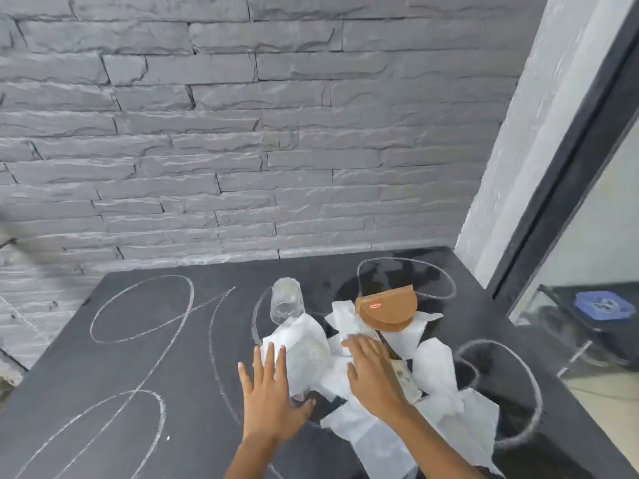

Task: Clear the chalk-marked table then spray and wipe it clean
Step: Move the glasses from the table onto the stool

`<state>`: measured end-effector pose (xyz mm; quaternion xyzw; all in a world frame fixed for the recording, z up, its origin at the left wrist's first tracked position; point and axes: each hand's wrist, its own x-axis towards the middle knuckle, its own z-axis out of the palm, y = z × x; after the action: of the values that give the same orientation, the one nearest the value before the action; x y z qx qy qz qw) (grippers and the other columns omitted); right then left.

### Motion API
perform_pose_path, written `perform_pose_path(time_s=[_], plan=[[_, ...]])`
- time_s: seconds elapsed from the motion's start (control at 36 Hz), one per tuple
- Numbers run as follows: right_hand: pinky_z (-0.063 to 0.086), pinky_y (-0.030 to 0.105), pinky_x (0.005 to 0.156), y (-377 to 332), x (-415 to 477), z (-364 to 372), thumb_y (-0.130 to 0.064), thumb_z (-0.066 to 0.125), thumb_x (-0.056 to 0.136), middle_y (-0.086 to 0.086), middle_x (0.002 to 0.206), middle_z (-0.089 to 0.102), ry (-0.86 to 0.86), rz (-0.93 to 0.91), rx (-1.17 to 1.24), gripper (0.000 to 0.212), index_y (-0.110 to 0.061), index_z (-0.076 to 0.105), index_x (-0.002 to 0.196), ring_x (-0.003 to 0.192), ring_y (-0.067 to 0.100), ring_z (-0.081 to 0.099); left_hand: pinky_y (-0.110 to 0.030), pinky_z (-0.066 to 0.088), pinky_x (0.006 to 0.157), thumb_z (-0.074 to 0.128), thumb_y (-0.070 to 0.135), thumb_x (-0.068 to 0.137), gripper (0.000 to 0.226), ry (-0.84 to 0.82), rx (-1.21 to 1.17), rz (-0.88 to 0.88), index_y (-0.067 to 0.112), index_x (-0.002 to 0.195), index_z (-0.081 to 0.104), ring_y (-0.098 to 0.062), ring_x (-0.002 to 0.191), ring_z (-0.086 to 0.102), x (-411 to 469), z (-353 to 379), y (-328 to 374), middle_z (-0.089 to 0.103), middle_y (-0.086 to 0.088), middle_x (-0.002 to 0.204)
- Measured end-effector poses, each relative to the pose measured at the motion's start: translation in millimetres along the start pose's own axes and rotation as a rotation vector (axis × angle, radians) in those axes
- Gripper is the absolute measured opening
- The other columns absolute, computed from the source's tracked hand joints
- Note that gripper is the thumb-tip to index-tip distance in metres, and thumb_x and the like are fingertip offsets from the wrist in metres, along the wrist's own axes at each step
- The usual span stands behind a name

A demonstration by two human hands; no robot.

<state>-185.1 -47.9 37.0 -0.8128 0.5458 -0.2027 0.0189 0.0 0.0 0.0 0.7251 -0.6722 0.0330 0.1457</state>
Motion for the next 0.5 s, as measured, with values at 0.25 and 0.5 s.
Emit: perform_pose_path(time_s=[0.25,0.5], plan=[[0.04,0.048,0.101,4,96,21,0.021,0.068,0.055,0.019,0.136,0.05,-0.231,-0.315,-0.082,0.08,-0.003,0.053,0.129,0.123,0.037,0.049,-0.06,0.033,0.103,0.083,0.046,0.038,0.098,-0.038,-0.167,-0.079,0.015,0.122,0.043,-0.028,0.11,0.056,12,30,-3,0.062,-0.004,0.114],[0.034,0.042,0.108,-8,199,72,-0.011,0.051,0.092,0.004,0.159,0.008,-0.28,-0.95,-0.674,0.078,-0.03,0.002,0.15,0.143,0.026,0.019,-0.06,0.028,0.106,0.08,0.054,0.046,0.089,-0.015,-0.298,-0.153,0.029,0.122,0.041,-0.022,0.119,0.047,7,49,-1,0.057,0.004,0.116]])
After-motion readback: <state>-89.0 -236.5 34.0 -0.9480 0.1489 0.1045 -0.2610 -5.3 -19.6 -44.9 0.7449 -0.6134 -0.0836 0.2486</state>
